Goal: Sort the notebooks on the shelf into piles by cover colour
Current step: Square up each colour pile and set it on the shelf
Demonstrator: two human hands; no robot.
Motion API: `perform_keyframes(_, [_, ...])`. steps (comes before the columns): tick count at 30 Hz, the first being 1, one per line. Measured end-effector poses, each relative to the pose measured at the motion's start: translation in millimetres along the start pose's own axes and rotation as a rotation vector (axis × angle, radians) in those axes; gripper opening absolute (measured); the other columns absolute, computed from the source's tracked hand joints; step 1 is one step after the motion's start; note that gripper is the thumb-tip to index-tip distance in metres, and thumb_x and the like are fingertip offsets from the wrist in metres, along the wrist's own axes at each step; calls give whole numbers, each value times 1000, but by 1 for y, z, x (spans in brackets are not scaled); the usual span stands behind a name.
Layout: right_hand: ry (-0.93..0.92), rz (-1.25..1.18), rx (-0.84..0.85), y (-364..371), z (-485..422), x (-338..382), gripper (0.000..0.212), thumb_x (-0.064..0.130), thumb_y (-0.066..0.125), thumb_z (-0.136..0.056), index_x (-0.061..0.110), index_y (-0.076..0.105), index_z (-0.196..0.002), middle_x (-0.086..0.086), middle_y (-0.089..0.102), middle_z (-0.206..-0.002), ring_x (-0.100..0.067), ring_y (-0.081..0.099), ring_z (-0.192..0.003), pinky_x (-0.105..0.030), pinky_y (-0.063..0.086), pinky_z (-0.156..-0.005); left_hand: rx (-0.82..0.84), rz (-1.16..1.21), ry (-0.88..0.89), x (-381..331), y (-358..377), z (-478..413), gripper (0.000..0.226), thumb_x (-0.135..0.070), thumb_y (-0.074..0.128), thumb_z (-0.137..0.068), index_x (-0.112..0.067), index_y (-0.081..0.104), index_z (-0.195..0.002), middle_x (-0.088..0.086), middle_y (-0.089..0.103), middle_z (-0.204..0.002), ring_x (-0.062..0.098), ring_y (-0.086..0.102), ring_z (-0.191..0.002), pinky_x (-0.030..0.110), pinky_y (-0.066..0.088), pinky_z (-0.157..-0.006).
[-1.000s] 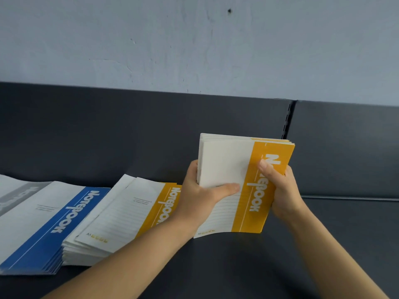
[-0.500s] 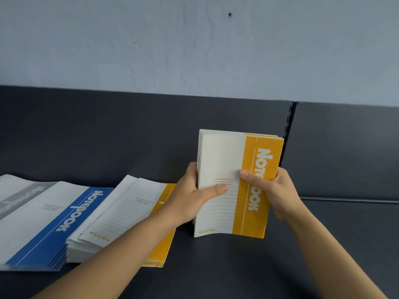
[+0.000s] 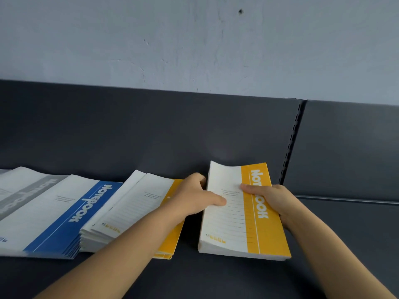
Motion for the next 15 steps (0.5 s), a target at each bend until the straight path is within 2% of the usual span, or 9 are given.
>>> perform_keyframes(3, [9,126,-60,-5,-3,-4,36,26,82,-72,4,66,-96,-9,74,-77,-24,71,-62,-31,55,-51,-150,-220,164,-8,-18,4,69,-31,79,-76,-23,46,-136,-6,46,-138,11,46,-122,27,43,-90])
perform_keyframes(6, [-22,296,-142,-8,-10,-8,43,34,84,-68,5,65,-94,-8,73,-81,-24,70,-69,-32,54,-58,-171,-268,161,-9,-50,10,62,-40,74,-80,-25,49,-135,-7,48,-139,13,45,-127,27,39,-89])
perform_keyframes(9, [-52,467,-202,-9,-15,-9,45,45,82,-66,10,63,-86,-3,70,-78,-19,68,-69,-30,52,-58,-181,-544,-14,16,-96,10,67,-50,71,-79,-22,47,-135,-5,51,-135,17,50,-122,30,44,-89])
perform_keyframes(11, [-41,536,-214,-8,-14,-10,44,49,80,-67,13,59,-82,0,66,-75,-16,65,-66,-26,47,-53,-169,-670,-169,36,-124,12,66,-54,69,-78,-17,49,-128,-5,55,-115,17,55,-104,29,46,-78])
perform_keyframes(13, [-23,541,-222,-6,-11,-10,45,50,79,-67,13,58,-80,-1,66,-74,-17,65,-66,-26,46,-51,-122,-698,-276,55,-139,13,65,-55,67,-79,-11,49,-124,-6,52,-103,15,53,-95,26,43,-70])
perform_keyframes(15, [-14,556,-234,0,-8,-10,48,51,80,-65,10,63,-82,-3,69,-73,-19,67,-66,-27,47,-52,-52,-643,-310,70,-143,11,67,-58,66,-79,-11,51,-123,-3,55,-109,15,54,-98,25,43,-70])
Point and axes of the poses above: each hand's wrist, its own z-axis away from the middle knuckle, its own y-axis out of the palm, x = y × z, the point moved 4 cm from there along -z, towards the middle knuckle
